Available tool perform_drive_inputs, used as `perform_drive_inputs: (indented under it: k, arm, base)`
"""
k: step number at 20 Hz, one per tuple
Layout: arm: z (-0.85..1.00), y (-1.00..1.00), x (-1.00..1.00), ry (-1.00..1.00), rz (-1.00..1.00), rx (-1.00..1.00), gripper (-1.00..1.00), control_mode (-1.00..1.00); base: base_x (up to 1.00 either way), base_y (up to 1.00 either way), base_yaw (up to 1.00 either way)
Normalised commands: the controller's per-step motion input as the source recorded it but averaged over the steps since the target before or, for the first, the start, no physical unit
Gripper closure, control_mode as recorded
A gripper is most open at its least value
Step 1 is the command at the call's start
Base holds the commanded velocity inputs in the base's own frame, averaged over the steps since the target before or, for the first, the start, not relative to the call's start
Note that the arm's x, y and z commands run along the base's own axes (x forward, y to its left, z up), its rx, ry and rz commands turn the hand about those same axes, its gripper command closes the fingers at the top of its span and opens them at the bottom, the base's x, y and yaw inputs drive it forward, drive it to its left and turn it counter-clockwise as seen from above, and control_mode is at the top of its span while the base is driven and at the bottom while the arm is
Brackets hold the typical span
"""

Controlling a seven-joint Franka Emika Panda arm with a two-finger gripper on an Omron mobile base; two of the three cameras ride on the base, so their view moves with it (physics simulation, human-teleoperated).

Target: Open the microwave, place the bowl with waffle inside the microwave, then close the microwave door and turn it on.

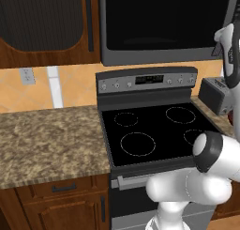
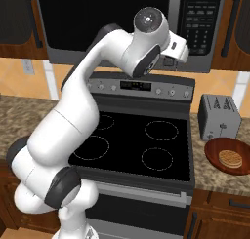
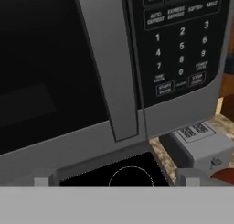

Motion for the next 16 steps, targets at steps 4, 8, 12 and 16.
perform_drive_inputs:
  k: [4, 8, 12, 16]
  arm:
    - [0.04, -0.28, 0.53, -0.02, 0.15, 0.06, -1.00, -1.00]
    - [0.00, -0.45, 0.39, -0.01, 0.12, 0.05, -1.00, -1.00]
    - [0.00, -0.28, 0.38, 0.00, 0.10, 0.00, -1.00, -1.00]
    - [0.00, -0.02, 0.32, -0.04, 0.01, -0.07, -1.00, -1.00]
  base:
    - [0.00, 0.00, 0.00]
    - [0.00, 0.00, 0.00]
    - [0.00, 0.00, 0.00]
    - [0.00, 0.00, 0.00]
